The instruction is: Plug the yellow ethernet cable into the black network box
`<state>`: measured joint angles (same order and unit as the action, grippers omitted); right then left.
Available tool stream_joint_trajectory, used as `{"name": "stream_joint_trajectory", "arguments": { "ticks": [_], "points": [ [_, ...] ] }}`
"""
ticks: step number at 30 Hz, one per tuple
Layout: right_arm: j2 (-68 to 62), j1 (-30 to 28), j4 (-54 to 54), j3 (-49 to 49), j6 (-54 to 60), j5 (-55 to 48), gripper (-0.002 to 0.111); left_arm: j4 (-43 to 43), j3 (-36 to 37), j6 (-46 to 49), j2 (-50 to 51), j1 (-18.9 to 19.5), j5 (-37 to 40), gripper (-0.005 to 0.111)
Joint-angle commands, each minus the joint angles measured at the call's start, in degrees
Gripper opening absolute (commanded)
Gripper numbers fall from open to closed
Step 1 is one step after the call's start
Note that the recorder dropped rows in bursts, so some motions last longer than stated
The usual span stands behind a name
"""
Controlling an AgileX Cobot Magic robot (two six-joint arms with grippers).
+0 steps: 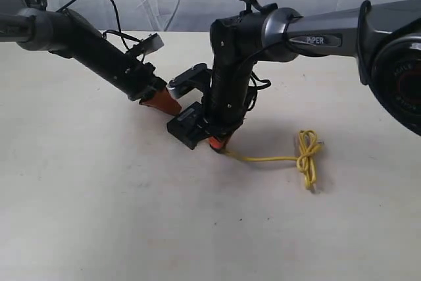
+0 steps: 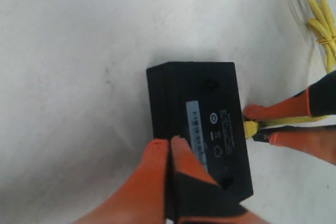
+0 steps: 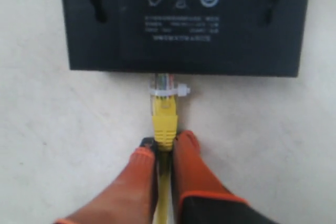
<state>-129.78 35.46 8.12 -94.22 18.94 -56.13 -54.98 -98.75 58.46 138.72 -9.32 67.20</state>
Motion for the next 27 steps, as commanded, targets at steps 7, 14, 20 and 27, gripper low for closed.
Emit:
{"name": "stream_joint_trajectory", "arguments": {
  "ticks": [7, 14, 20, 27],
  "points": [
    [1.99, -0.16, -2.64, -0.34, 0.40, -2.65, -0.001, -0.17, -0.11, 0.52, 0.01, 0.80, -1.29, 0.000],
    [1.99, -0.16, -5.04, -0.34, 0.40, -4.68, -0.001, -0.50, -0.11, -5.19, 0.01, 0.80, -5.07, 0.000],
    [1.99, -0.16, -4.66, -0.34, 0.40, -3.48, -0.001, -0.14, -0.98, -6.81, 0.41, 0.60, -5.14, 0.000],
    [1.17, -0.16, -4.66, -0.34, 0.40, -2.24, -0.001, 0.61, -5.90, -8.92, 4.31, -0.43, 0.17, 0.000]
  ]
}}
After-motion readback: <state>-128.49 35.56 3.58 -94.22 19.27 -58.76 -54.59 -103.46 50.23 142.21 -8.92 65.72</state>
